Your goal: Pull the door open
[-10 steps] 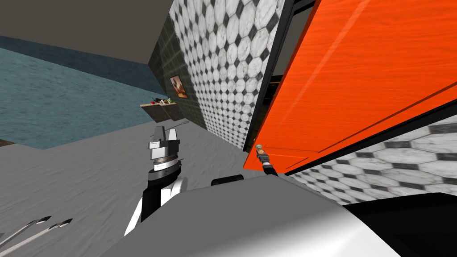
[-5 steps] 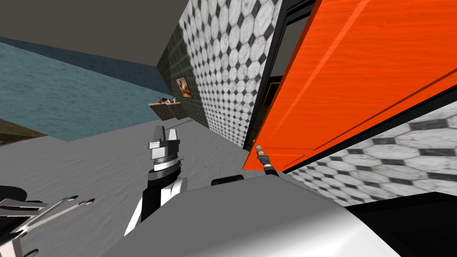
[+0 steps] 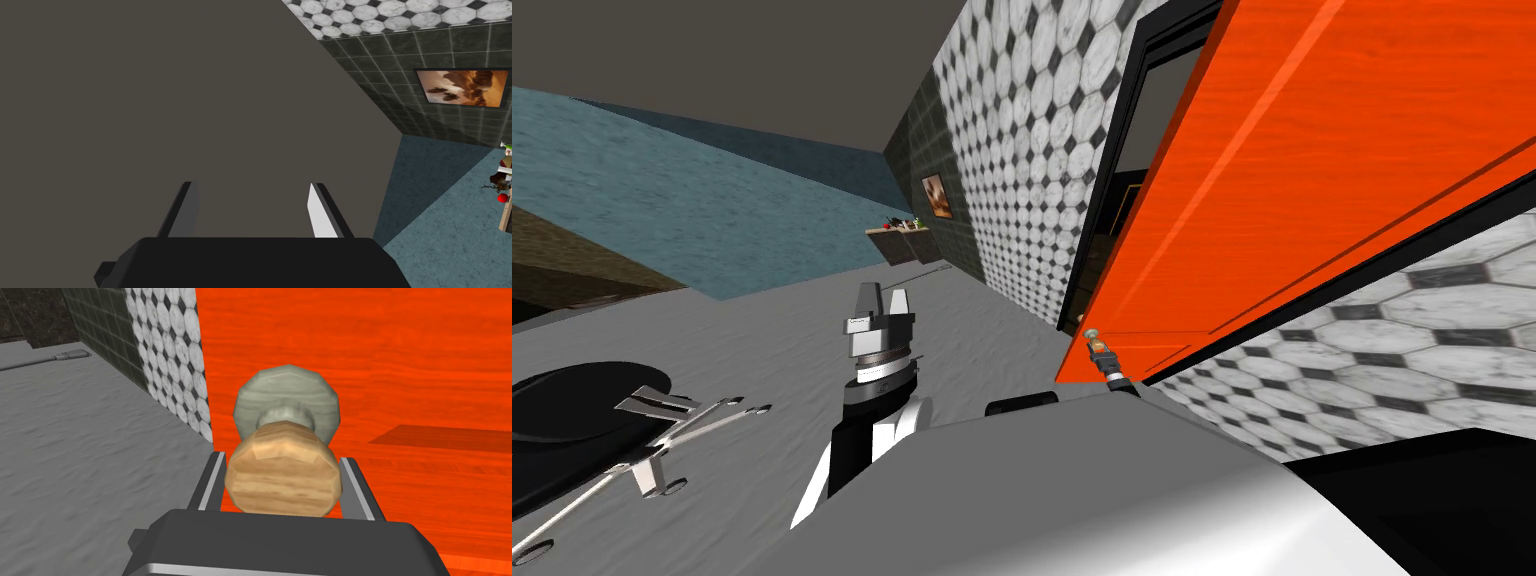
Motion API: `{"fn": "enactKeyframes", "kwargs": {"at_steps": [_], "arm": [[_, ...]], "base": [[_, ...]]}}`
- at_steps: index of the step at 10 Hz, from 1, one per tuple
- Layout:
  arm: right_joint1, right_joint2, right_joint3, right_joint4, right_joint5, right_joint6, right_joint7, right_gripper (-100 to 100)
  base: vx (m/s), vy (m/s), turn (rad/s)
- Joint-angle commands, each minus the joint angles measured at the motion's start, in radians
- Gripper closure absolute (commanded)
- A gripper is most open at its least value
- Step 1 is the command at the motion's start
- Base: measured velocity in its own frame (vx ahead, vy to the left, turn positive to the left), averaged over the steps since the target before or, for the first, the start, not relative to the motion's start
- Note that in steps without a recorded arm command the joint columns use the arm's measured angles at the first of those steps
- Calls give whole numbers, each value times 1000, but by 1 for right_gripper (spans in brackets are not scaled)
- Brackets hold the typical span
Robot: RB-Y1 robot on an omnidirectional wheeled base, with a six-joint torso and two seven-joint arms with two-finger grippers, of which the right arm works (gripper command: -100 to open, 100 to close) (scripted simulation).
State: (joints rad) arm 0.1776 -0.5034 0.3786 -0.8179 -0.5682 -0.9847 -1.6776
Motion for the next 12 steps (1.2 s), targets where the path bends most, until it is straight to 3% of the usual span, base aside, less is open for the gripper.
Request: {"fn": "enactKeyframes", "kwargs": {"at_steps": [1, 2, 9, 11, 12], "arm": [[14, -18, 13, -7, 6, -19, -18, 100], [12, -11, 8, -12, 4, -7, -8, 100], [52, -61, 66, 18, 36, -109, -77, 100], [59, -72, 77, 24, 43, -129, -90, 100], [56, -67, 76, 24, 42, -118, -85, 100]], "base": [[-217, -28, 84], [-92, -14, 18], [-192, -48, 129], [-184, -58, 92], [-76, -15, 20]]}}
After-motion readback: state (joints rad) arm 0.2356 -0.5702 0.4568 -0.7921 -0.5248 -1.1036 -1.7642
